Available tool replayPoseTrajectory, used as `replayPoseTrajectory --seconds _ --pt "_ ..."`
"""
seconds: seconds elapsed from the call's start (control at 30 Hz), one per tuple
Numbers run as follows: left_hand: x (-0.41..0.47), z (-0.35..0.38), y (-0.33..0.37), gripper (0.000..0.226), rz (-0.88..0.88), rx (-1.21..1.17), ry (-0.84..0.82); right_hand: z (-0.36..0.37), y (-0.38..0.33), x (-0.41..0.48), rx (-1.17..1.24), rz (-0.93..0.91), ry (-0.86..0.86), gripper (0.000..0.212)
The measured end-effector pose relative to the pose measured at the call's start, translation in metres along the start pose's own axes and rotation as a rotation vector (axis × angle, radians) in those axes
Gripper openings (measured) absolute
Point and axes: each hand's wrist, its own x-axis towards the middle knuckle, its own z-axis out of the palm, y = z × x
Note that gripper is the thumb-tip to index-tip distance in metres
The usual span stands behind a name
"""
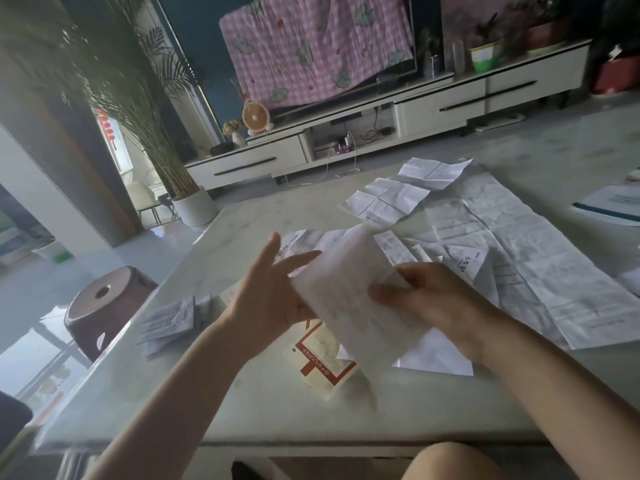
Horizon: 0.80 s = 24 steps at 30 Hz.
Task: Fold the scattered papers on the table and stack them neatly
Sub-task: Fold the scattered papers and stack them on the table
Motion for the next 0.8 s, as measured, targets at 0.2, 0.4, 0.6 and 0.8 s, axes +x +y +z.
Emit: replayPoseTrajectory --seconds 0.2,0.4,0.6,0.8 --pt "-0.004 0.018 -0.023 0.048 0.103 0.219 0.028 0.006 0.004 0.007 0.275 0.031 0.219 0.011" --pt "-0.004 0.025 -0.025 0.018 0.212 0.339 0.233 0.010 0.004 0.009 0.148 -0.007 0.236 0.018" --pt "-0.011 0.014 -0.017 0.040 0.193 0.348 0.224 0.004 -0.001 0.007 0.160 0.009 0.120 0.026" --pt "-0.013 0.007 -0.016 0.029 0.006 0.078 0.143 0.011 0.006 0.009 0.084 -0.158 0.225 0.053"
